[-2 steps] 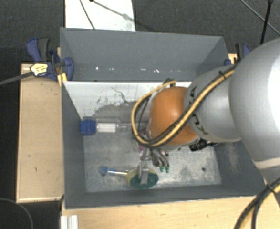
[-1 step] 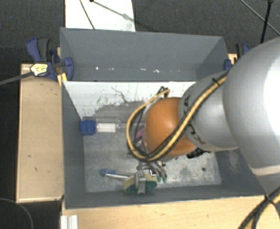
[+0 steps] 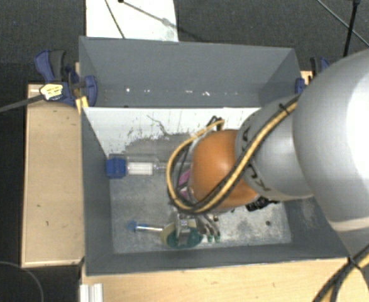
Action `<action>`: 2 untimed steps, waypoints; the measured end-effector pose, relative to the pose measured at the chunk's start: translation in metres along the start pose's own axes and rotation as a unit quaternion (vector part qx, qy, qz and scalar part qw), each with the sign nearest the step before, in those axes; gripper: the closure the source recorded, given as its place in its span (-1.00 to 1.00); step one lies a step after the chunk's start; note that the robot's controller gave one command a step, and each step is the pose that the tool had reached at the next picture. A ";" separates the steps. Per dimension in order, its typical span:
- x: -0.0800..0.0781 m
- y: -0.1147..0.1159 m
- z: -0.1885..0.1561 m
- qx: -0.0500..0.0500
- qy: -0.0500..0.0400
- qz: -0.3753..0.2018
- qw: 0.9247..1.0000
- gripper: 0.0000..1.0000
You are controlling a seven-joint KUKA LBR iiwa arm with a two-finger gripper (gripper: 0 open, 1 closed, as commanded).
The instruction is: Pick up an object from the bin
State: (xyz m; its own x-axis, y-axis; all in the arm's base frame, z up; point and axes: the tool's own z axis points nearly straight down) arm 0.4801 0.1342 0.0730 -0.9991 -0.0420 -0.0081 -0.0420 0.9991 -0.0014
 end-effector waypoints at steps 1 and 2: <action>-0.028 0.026 -0.140 -0.003 -0.002 0.013 1.000 1.00; -0.026 0.024 -0.135 -0.001 0.003 0.013 1.000 -1.00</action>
Offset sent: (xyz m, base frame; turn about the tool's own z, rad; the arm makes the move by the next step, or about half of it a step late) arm 0.0230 0.0254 0.1350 0.0294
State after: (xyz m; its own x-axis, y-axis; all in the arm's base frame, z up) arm 0.5039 0.1598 0.2087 -0.9999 -0.0160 -0.0027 -0.0160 0.9999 0.0010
